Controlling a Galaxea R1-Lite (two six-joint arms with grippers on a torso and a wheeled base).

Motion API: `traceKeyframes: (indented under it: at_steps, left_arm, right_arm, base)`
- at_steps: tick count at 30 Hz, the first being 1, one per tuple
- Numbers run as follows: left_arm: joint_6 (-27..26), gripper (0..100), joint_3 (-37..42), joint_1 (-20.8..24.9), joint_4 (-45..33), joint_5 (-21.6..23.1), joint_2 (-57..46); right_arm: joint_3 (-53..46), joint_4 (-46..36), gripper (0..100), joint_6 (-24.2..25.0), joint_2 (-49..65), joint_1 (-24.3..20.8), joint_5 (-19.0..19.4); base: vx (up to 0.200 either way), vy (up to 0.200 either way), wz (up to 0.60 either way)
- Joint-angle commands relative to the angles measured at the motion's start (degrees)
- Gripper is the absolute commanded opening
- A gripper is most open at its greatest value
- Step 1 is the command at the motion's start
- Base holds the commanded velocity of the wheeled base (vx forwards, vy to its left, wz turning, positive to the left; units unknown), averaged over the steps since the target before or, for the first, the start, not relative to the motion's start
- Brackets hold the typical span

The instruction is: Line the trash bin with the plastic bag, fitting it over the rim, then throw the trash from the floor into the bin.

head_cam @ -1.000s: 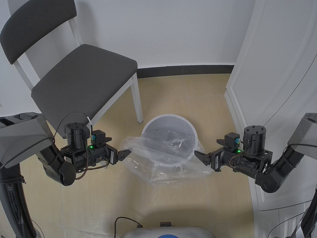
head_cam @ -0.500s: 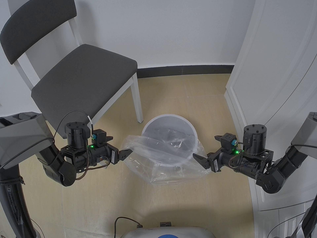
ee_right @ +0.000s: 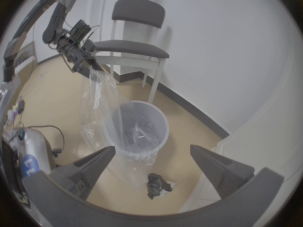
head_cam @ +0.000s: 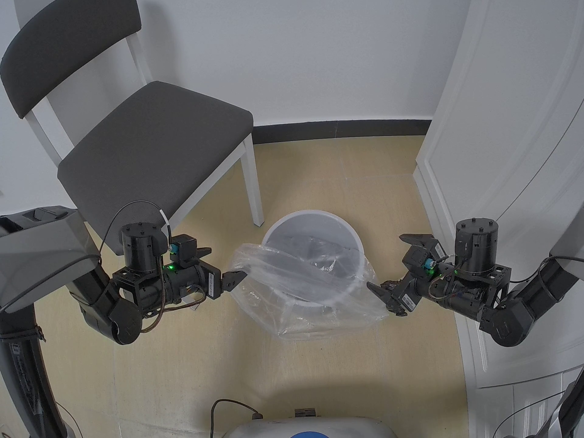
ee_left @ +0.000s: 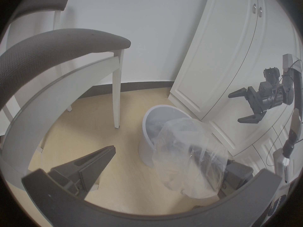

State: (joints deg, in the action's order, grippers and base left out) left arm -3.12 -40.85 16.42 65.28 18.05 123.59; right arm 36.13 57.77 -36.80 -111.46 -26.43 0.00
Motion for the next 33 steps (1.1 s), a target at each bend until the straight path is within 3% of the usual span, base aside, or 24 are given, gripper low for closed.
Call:
traceKeyframes:
  at_steps: [1,16,22,33]
  left_arm:
    - [0.5,100,0.2,0.1,2.0,0.0,1.5]
    - [1.0,100,2.4,0.6,7.4,-0.1,2.3]
    - [2.5,100,2.0,0.6,7.7,-0.9,2.4]
    - [2.5,100,1.8,0.7,7.7,-1.4,2.5]
  right_arm:
    - [1.0,-0.2,100,-2.9,0.4,0.1,0.0]
    - [5.4,0.0,100,-26.4,-5.6,1.3,0.8]
    - [10.2,-0.3,100,-28.0,-9.7,-2.2,0.9]
    - [13.5,-0.3,100,-26.1,-13.3,-7.4,0.8]
  base:
    - [0.0,0.0,0.0]
    - [0.0,0.0,0.0]
    - [0.0,0.0,0.0]
    - [0.0,0.0,0.0]
